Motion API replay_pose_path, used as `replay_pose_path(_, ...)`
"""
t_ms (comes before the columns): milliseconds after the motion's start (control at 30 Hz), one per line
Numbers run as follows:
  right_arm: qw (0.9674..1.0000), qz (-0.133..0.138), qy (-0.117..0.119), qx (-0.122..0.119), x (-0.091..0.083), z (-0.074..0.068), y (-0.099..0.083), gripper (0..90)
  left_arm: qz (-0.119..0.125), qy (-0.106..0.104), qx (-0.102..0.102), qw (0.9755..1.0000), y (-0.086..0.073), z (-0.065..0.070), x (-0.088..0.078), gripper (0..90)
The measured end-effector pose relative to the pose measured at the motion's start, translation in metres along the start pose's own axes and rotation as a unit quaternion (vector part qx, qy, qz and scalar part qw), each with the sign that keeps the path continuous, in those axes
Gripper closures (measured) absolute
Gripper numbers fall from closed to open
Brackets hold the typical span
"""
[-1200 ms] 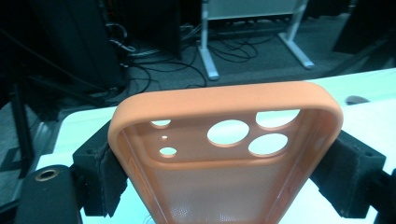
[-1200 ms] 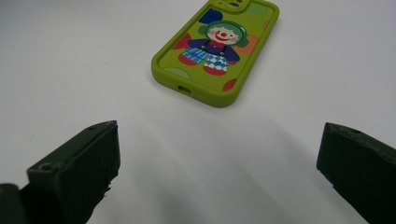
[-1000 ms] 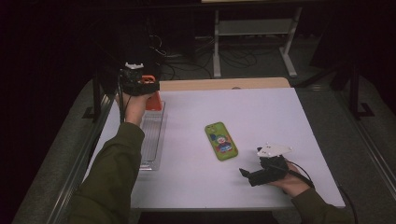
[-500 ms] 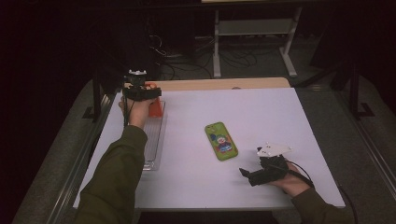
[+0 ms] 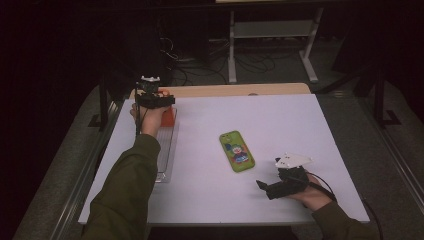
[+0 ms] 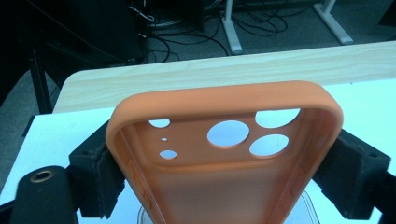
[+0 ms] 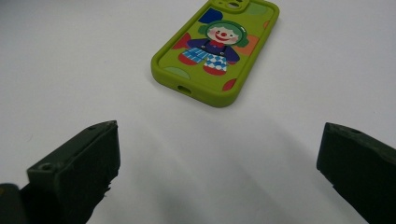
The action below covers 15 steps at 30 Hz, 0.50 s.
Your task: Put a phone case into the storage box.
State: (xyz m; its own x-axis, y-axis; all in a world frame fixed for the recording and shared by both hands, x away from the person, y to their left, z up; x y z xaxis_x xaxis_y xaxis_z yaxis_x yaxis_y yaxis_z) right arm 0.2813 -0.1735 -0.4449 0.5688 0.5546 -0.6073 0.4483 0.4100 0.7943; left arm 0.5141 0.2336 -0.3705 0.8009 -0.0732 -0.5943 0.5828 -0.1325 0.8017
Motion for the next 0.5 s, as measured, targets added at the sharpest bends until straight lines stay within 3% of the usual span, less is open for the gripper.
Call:
replay_pose_path(167, 1.0000, -0.003, 0.001, -0.001, -0.0002, 0.0001, -0.0002, 0.0, 0.001, 0.000, -0.001, 1.0000, 0.0001, -0.0014, 0.0010, 10.3)
replay_pose_path(500, 1.0000, -0.004, 0.001, -0.001, 0.0003, -0.0006, -0.0003, 0.0, 0.013, -0.020, -0.005, 0.9997, 0.0018, -0.0067, -0.0024, 1.9)
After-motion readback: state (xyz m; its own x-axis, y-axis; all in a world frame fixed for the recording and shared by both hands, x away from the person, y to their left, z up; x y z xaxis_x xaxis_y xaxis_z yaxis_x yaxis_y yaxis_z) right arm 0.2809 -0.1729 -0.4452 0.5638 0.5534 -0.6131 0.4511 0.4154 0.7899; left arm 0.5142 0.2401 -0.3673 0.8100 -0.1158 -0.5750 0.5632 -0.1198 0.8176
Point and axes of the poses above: each handheld gripper's, and its own axes: x roughly forward along the jaws, y roughly out of its top, z roughly to its right, the point moved 1 cm from there along x, roughly forward along the jaws, and after that the axes turned 1 degree about z, right-handed, at the moved point
